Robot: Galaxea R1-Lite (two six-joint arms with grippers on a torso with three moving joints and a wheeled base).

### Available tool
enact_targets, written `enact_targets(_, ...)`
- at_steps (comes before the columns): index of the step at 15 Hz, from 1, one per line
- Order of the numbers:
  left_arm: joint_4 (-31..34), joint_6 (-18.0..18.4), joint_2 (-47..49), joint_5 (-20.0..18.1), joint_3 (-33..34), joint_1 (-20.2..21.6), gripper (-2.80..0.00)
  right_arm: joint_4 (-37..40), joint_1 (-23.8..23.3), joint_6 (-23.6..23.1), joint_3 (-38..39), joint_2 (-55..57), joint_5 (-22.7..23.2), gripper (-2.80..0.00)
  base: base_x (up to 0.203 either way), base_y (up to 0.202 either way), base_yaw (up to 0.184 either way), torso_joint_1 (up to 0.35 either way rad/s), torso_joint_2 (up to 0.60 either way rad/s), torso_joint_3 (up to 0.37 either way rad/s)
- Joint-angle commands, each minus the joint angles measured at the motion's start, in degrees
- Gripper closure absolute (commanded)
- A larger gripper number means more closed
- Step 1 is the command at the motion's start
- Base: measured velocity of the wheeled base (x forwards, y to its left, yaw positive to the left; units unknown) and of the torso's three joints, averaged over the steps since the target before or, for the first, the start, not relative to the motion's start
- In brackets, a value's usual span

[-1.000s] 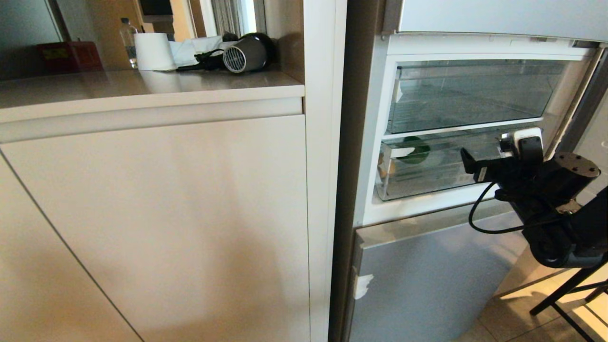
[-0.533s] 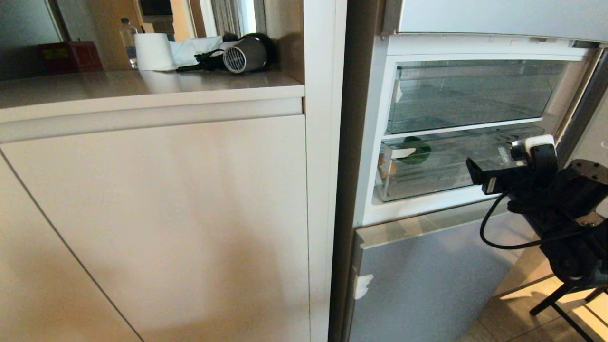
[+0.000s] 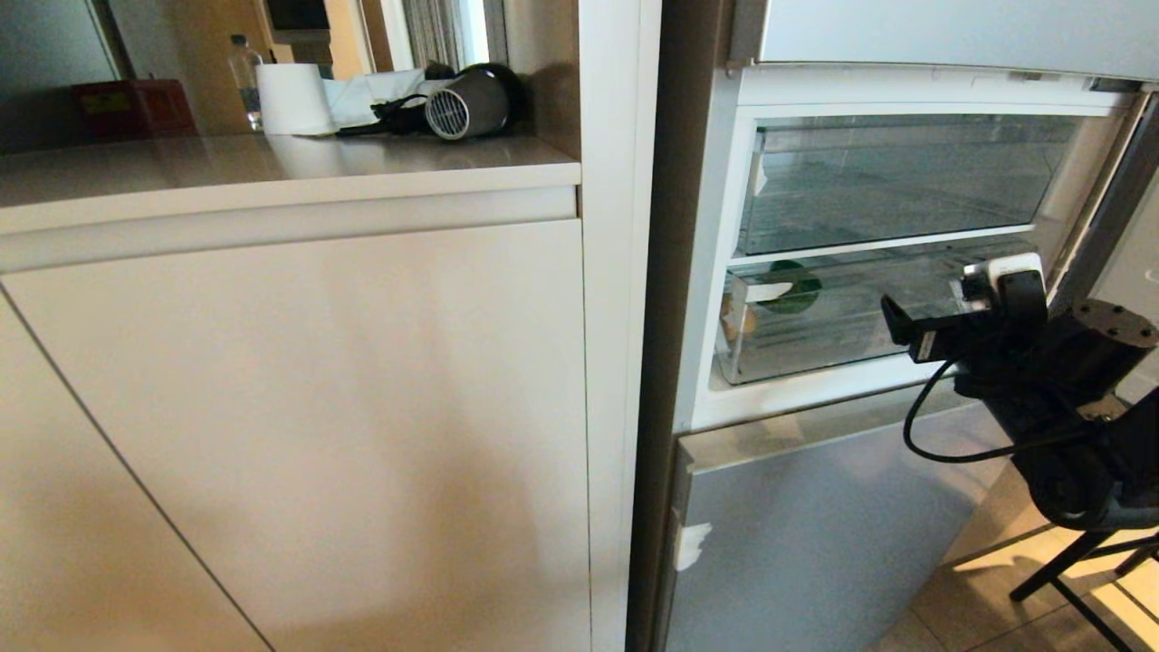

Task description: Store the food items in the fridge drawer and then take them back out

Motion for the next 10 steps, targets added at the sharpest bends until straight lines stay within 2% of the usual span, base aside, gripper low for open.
enact_targets(1,-0.04,-0.01,-0.11,0.01,0.62,0.01,0.0,-0.49,-0.19,-0.14,-2.02,2.81,-0.02,-2.8,0.0,0.0,0.0,0.0,0.0,0.0)
enact_targets(10,-0.04,-0.01,-0.11,0.01,0.62,0.01,0.0,-0.49,-1.12,-0.23,-6.69,4.73,-0.02,-2.8,0.0,0.0,0.0,0.0,0.0,0.0)
